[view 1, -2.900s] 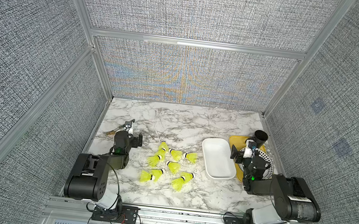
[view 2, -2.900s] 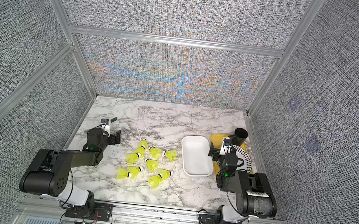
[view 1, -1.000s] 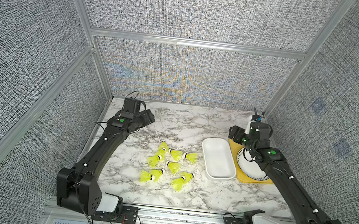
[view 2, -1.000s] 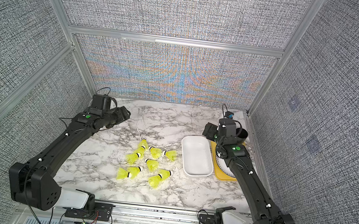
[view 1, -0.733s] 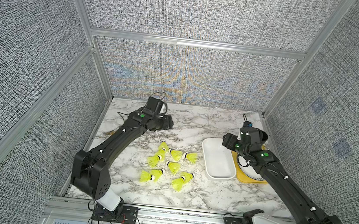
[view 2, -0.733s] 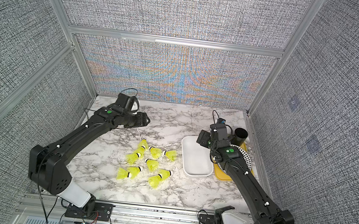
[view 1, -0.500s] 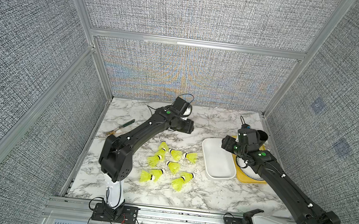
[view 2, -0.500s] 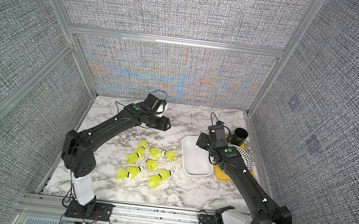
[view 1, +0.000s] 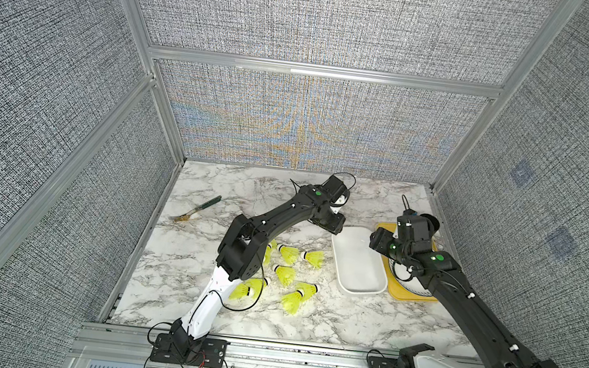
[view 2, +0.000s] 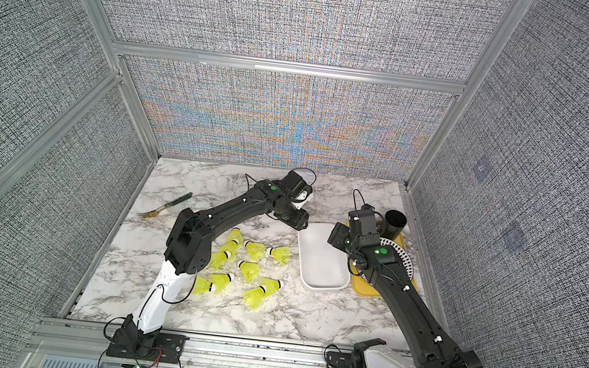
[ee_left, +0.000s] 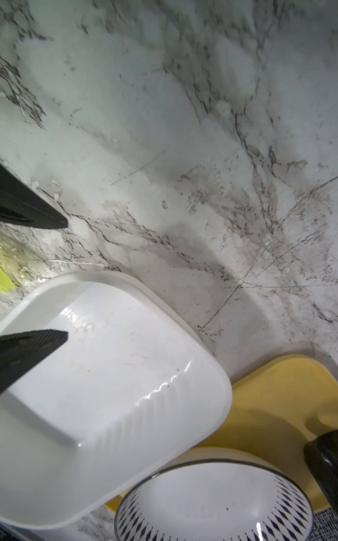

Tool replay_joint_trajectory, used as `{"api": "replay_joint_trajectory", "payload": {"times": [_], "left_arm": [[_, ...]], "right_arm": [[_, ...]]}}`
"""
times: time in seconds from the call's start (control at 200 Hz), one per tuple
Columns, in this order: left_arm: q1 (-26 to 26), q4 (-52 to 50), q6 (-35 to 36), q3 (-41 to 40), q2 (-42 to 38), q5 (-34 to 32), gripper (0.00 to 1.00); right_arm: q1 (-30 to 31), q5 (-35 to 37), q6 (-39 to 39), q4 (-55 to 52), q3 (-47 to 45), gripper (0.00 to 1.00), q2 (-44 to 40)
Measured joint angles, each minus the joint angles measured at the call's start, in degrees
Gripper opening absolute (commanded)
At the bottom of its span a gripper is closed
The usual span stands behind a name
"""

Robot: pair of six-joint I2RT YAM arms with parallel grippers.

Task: Put the shuttlecocks into the storage box
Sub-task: Move the storage box to the center of the board.

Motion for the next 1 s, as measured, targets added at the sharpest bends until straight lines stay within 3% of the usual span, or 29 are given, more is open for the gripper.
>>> {"api": "replay_joint_trajectory", "payload": {"times": [0.395, 0.666, 0.896, 1.001], "left_arm": [[-2.08, -1.95, -2.12, 7.93, 7.37, -7.02, 0.44], [-2.14, -2.29, -2.38, 7.89, 7.56, -9.31, 0.18], [-2.14, -2.60, -2.75, 7.04, 7.21, -10.73, 0.03], [-2.14, -3.23, -2.78, 6.69, 6.56, -12.24, 0.02]], "right_arm": [[-3.48, -4.28, -2.56, -1.86, -0.90, 0.73, -0.61], [-3.85, -5.99, -2.91, -1.88, -1.31, 0.71, 0.24], [-3.87, -6.95, -2.91, -1.88, -1.77, 0.71, 0.15], [-3.89, -7.21, -2.91, -1.79, -1.77, 0.69, 0.31]]}}
